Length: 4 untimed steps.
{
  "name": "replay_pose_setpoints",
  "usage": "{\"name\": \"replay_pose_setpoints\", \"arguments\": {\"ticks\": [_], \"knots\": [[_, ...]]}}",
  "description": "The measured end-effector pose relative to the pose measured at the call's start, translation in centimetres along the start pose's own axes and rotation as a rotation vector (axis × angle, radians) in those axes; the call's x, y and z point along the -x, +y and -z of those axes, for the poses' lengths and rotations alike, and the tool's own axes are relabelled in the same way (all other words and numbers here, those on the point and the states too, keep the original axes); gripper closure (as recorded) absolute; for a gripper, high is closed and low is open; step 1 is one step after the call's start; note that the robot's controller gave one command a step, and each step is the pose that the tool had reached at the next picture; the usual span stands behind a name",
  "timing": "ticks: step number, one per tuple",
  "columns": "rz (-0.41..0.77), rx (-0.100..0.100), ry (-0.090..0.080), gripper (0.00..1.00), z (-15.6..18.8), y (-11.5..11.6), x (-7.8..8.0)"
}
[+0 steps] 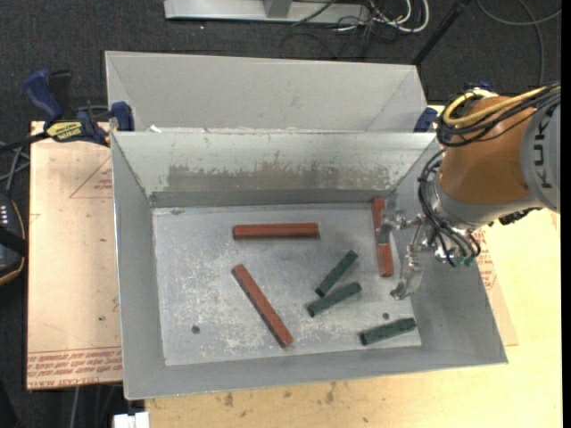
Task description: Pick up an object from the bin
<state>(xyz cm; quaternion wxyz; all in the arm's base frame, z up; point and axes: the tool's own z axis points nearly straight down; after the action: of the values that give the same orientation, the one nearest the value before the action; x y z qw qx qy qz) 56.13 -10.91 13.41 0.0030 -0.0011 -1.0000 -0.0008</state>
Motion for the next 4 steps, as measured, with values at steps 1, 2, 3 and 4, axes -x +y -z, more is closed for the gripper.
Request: {"name": "replay_pose_setpoints", "arguments": {"ticks": [1,2,3,4], "knots": [[0.003,-0.001,-0.007,0.00,0.4,0.0,0.2],[0.127,-0.004,-0.012,0.00,-4.2,4.6,-0.3],[0.320,-0.001,-0.006,0.00,-3.9,6.6,-0.4],[0.249,-0.002,-0.010,0.00,-2.8,7.1,-0.6]]}}
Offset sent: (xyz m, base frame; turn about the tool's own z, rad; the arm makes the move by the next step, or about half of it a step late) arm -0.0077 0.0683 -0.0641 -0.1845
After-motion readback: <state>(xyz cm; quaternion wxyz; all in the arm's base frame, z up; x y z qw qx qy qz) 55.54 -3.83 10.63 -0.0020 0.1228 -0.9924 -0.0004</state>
